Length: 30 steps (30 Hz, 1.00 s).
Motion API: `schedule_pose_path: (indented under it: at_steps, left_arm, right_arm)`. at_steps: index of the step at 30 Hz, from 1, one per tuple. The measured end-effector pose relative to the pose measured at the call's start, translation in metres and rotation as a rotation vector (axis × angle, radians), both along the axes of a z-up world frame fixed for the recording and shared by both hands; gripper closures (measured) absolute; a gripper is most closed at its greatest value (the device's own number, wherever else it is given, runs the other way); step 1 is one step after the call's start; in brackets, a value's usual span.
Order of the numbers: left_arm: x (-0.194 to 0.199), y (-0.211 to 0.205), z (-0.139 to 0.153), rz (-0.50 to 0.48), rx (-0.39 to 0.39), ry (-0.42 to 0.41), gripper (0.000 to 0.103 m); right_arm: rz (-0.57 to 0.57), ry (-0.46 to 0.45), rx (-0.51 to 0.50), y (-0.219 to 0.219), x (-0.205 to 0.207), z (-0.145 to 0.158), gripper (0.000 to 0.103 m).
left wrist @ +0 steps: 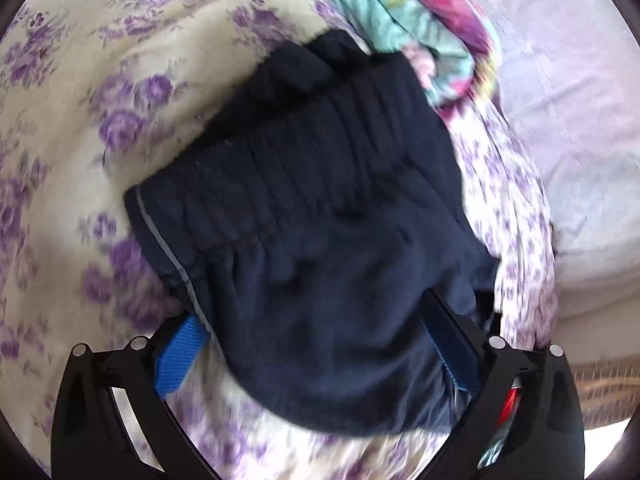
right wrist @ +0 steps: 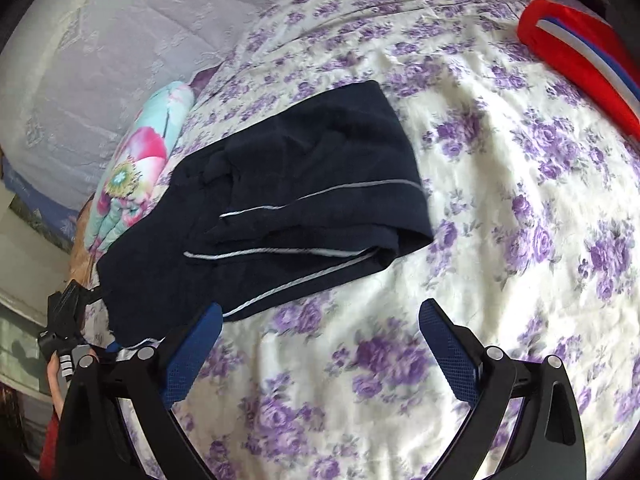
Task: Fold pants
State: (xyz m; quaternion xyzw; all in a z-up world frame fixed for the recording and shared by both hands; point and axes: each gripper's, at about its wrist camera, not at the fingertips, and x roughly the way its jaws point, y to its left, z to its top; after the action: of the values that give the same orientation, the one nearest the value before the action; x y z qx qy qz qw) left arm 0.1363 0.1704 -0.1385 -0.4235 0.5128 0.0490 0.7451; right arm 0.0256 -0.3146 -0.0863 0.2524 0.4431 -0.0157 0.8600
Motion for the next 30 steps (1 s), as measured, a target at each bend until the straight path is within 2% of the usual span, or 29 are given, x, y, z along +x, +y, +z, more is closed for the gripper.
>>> schedule_pose_path:
  at_steps: [3, 6, 9, 10, 11, 12, 13, 14, 15, 16, 17, 19, 22, 24, 27, 30]
  left_arm:
    - [0.013, -0.006, 0.0, 0.039, 0.049, 0.031, 0.004]
    - [0.019, -0.02, 0.005, -0.014, 0.135, 0.047, 0.005]
    - [0.017, -0.025, 0.009, -0.047, 0.169, 0.04, 0.016]
    - [0.016, -0.022, 0.009, -0.046, 0.153, 0.036, 0.022]
    - [0.014, -0.013, 0.008, -0.043, 0.127, 0.029, 0.031]
    - [0.012, -0.007, 0.008, -0.04, 0.103, 0.023, 0.037]
    - [0.012, -0.001, 0.009, -0.034, 0.061, 0.012, 0.05]
    - [0.01, 0.009, 0.01, -0.033, 0.017, -0.003, 0.067]
    - [0.009, 0.011, 0.011, -0.031, -0.034, -0.017, 0.073]
    - [0.007, 0.013, 0.015, -0.024, -0.046, -0.023, 0.078]
    - [0.004, 0.013, 0.022, -0.022, -0.028, -0.034, 0.081]
    - [-0.008, 0.014, 0.037, -0.032, 0.014, -0.054, 0.087]
    - [-0.035, 0.024, 0.056, -0.052, 0.032, -0.098, 0.089]
    - [-0.062, 0.035, 0.064, -0.058, 0.01, -0.09, 0.089]
    - [-0.092, 0.03, 0.057, -0.106, -0.023, -0.056, 0.088]
    - [-0.111, 0.01, 0.034, -0.139, -0.074, -0.009, 0.087]
  right_arm:
    - [-0.012, -0.004, -0.062, -0.007, 0.02, -0.006, 0.004]
    - [0.055, 0.025, -0.262, -0.001, 0.05, -0.014, 0.013]
    - [0.169, 0.022, -0.471, 0.017, 0.065, -0.021, 0.019]
    - [0.196, -0.006, -0.509, 0.022, 0.065, -0.018, 0.031]
    - [0.221, -0.026, -0.518, 0.024, 0.064, -0.013, 0.054]
    - [0.227, -0.038, -0.509, 0.024, 0.064, -0.007, 0.061]
    - [0.212, -0.045, -0.47, 0.019, 0.064, -0.001, 0.069]
    - [0.186, -0.05, -0.403, 0.011, 0.063, 0.004, 0.074]
    - [0.153, -0.05, -0.327, 0.002, 0.061, 0.01, 0.078]
    - [0.12, -0.053, -0.25, -0.008, 0.059, 0.016, 0.08]
    - [0.096, -0.058, -0.201, -0.016, 0.056, 0.022, 0.082]
    - [0.076, -0.074, -0.175, -0.023, 0.043, 0.034, 0.084]
    - [0.094, -0.078, -0.143, -0.029, 0.013, 0.045, 0.085]
    - [0.107, -0.059, -0.148, -0.03, -0.011, 0.046, 0.085]
    - [0.072, 0.011, -0.143, -0.045, -0.058, 0.033, 0.086]
    - [-0.002, 0.11, -0.121, -0.071, -0.1, 0.006, 0.086]
